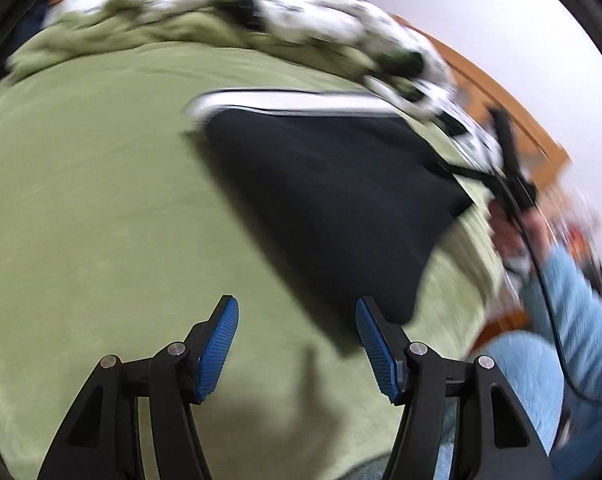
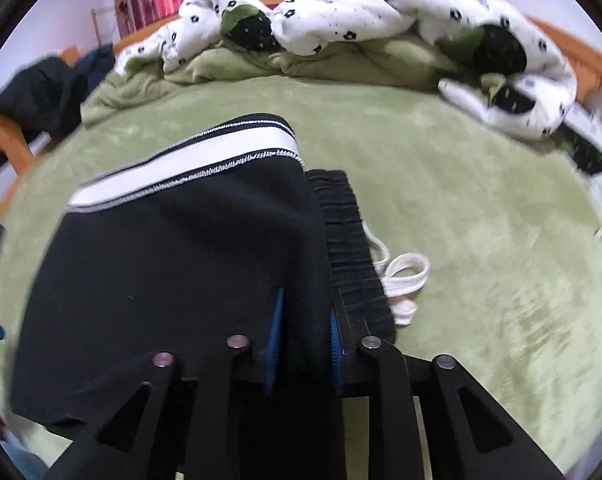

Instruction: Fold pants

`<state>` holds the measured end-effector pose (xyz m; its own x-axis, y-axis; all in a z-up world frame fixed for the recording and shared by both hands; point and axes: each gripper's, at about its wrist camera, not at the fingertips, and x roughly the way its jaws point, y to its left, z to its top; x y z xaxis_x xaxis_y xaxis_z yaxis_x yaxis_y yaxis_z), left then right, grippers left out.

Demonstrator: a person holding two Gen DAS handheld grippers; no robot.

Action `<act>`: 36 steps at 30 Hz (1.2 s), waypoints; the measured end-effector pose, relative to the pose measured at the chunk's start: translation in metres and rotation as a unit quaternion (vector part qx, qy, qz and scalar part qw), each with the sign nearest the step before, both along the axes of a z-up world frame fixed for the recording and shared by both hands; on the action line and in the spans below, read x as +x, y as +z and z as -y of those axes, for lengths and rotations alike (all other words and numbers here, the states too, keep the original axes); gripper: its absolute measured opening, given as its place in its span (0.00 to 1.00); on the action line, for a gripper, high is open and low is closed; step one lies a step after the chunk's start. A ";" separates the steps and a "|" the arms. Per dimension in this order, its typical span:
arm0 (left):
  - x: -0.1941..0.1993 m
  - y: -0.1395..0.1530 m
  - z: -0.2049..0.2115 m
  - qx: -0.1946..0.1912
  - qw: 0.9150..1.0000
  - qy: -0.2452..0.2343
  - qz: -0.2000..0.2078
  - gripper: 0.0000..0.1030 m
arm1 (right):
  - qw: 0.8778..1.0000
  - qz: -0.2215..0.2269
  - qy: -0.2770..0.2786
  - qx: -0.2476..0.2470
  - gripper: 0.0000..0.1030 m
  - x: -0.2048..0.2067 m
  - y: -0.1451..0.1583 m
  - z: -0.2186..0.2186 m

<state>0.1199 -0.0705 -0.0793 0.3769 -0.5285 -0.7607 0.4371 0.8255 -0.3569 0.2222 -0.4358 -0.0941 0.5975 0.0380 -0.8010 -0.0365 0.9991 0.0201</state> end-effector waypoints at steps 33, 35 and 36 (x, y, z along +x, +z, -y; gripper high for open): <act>0.098 -0.050 0.035 -0.073 0.988 0.120 -0.058 0.44 | 0.997 -0.059 0.027 0.046 0.74 0.077 -0.035 0.015; 0.101 -0.046 0.039 -0.058 0.989 0.129 -0.047 0.28 | 0.995 -0.062 0.025 0.067 0.64 0.076 -0.037 0.017; 0.104 -0.042 0.041 -0.053 0.990 0.126 -0.042 0.25 | 0.994 -0.062 0.026 0.082 0.62 0.074 -0.035 0.017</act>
<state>0.2238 -0.1114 -0.1215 0.4442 -0.5044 -0.7404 0.1872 0.8605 -0.4739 0.2967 -0.4533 -0.1293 0.4878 0.2028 -0.8491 -0.0755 0.9788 0.1904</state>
